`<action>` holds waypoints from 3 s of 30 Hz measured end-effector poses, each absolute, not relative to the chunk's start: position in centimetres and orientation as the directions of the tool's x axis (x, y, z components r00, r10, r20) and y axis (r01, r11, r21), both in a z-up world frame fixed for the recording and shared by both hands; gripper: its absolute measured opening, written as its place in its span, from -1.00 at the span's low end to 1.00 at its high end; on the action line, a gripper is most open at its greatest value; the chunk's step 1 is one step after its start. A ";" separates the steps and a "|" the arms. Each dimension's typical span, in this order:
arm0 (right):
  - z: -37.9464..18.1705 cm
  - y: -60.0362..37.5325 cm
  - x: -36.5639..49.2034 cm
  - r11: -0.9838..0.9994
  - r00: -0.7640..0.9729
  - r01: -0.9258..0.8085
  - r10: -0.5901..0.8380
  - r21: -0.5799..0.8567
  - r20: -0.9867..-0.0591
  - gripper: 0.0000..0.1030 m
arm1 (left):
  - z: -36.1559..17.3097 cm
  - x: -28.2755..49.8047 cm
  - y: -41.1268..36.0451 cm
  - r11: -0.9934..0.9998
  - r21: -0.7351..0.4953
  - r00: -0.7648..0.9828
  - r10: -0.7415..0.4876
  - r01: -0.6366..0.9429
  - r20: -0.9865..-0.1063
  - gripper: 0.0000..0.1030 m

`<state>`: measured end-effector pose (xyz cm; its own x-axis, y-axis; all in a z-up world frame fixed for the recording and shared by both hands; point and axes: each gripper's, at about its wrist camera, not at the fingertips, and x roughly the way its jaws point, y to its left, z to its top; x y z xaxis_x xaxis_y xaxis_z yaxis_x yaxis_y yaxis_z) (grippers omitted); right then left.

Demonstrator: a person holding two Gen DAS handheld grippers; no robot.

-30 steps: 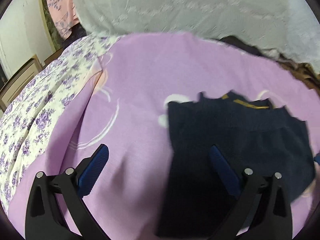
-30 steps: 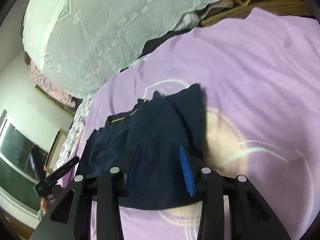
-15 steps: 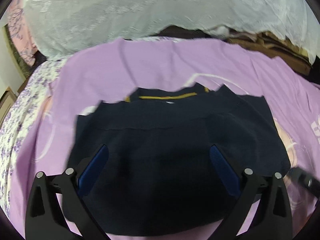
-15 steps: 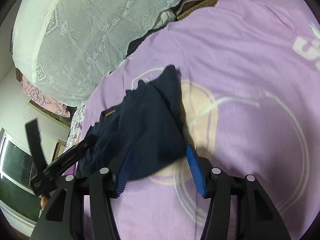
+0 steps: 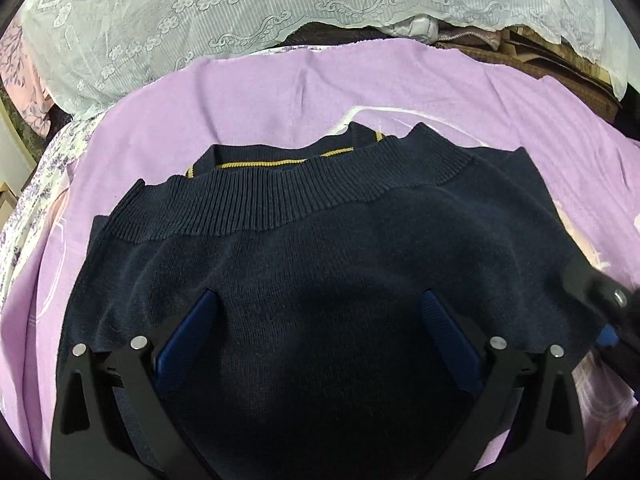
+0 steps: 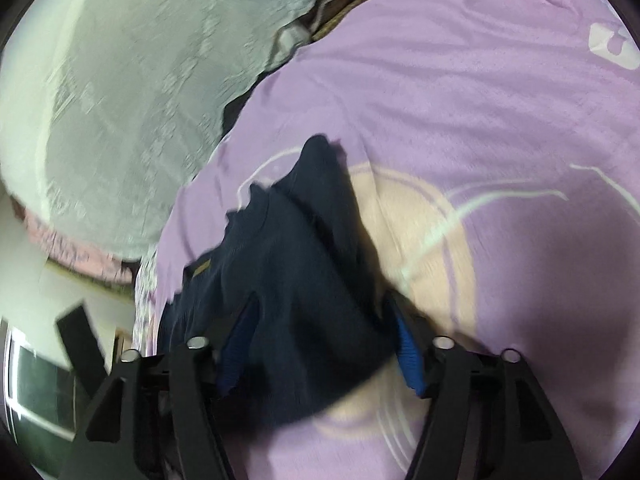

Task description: Fold small clothes

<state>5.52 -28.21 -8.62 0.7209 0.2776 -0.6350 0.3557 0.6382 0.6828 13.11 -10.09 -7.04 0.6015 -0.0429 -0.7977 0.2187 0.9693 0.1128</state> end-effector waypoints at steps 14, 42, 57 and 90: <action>-7.7 -27.1 4.9 0.710 0.794 0.274 0.215 0.649 -0.569 -0.37 | -6.2 15.9 -12.8 0.969 0.151 0.599 0.003 0.197 -0.801 0.92; 0.9 -17.1 4.9 0.922 0.842 -0.001 0.209 0.387 -0.497 -0.45 | -1.4 17.9 -4.6 0.983 -0.064 0.586 -0.153 0.170 -0.796 0.87; -4.1 -19.5 6.2 0.907 0.789 0.139 0.142 0.398 -0.598 -0.43 | -5.8 19.0 -6.0 0.976 0.037 0.533 -0.086 0.216 -0.842 0.88; 2.3 -8.9 5.8 0.950 0.817 -0.122 0.260 0.286 -0.515 -0.59 | 0.5 18.5 2.7 0.990 -0.045 0.625 -0.120 0.135 -0.771 0.87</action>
<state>5.83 -8.91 2.27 0.8167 0.2600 -0.5152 -0.1224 0.9505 0.2856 18.54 2.66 0.47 0.6249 -0.1198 -0.7714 0.1346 0.9899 -0.0447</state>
